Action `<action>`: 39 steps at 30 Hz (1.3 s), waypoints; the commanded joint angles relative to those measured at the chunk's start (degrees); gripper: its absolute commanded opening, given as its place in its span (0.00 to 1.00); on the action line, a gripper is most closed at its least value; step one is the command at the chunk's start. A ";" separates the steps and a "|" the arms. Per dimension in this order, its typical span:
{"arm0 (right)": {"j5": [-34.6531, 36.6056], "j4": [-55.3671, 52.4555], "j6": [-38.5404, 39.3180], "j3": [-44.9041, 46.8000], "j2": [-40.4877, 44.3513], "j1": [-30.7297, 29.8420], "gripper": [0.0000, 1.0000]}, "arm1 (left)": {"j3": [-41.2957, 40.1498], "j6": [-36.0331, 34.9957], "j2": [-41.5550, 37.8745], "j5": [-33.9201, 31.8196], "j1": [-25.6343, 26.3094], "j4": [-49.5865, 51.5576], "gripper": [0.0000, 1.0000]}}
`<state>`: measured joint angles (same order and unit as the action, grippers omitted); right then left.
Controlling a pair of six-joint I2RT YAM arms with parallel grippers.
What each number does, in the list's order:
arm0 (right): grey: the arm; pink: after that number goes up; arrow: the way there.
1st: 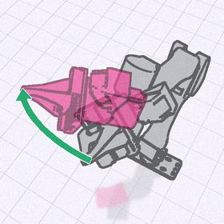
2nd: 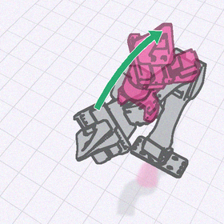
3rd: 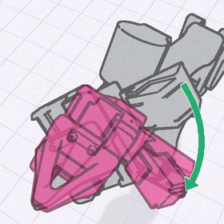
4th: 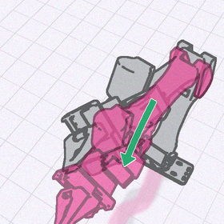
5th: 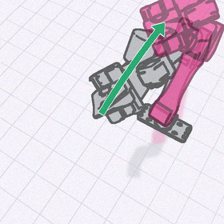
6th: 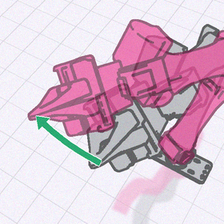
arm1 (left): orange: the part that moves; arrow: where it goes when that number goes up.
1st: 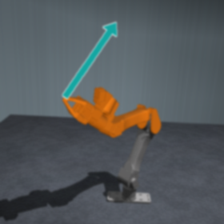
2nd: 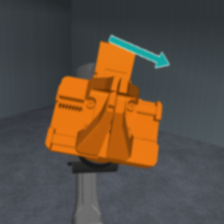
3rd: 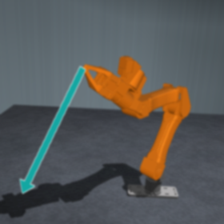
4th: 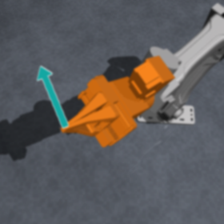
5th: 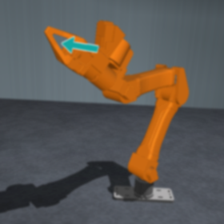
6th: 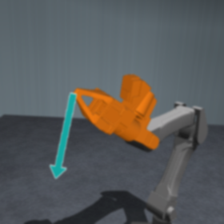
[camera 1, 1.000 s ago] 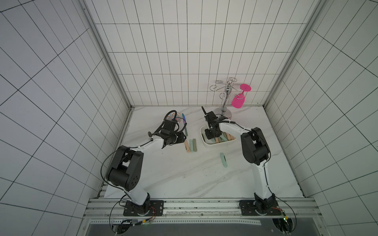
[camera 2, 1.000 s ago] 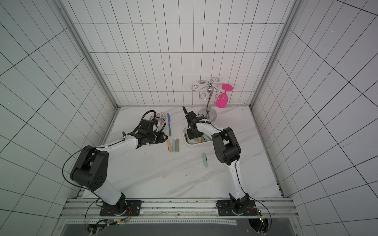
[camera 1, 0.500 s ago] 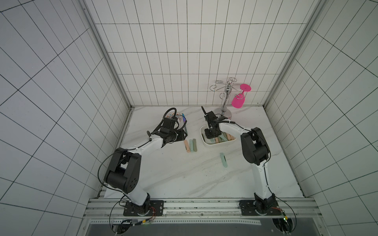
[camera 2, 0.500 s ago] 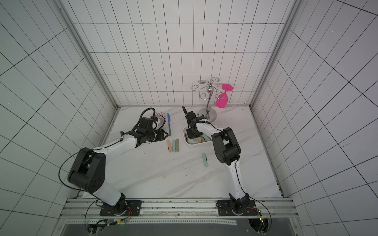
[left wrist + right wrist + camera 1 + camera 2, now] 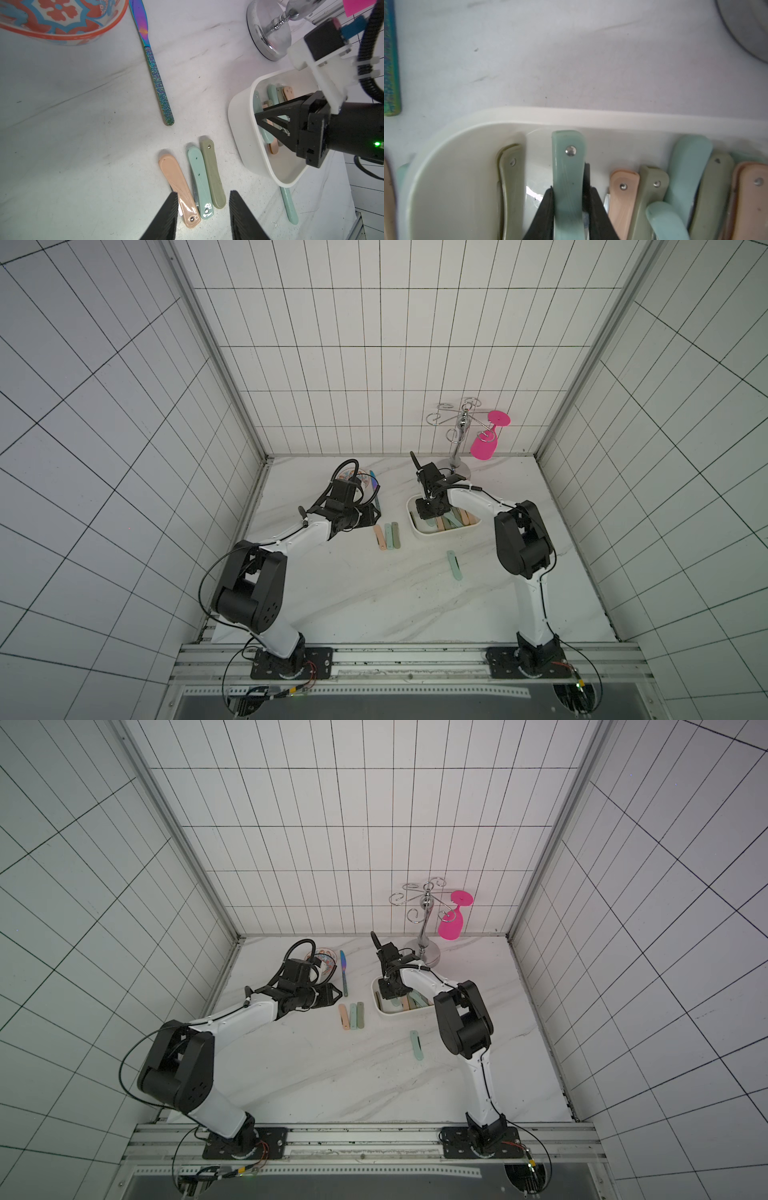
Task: Take the fruit knife out of the storage box
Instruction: Pick up the fruit knife from the storage box, then place the fruit knife at the center of the board.
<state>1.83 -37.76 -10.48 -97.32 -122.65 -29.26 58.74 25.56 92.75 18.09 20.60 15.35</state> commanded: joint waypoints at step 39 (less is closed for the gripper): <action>-0.93 7.30 -17.11 43.59 33.33 -12.49 0.00 | 5.26 -1.39 -1.15 -2.18 4.62 3.18 0.44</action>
<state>-1.87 -36.34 -23.88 -56.31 -87.70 -41.36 62.72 24.58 92.64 17.02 24.97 17.96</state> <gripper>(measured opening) 0.223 0.443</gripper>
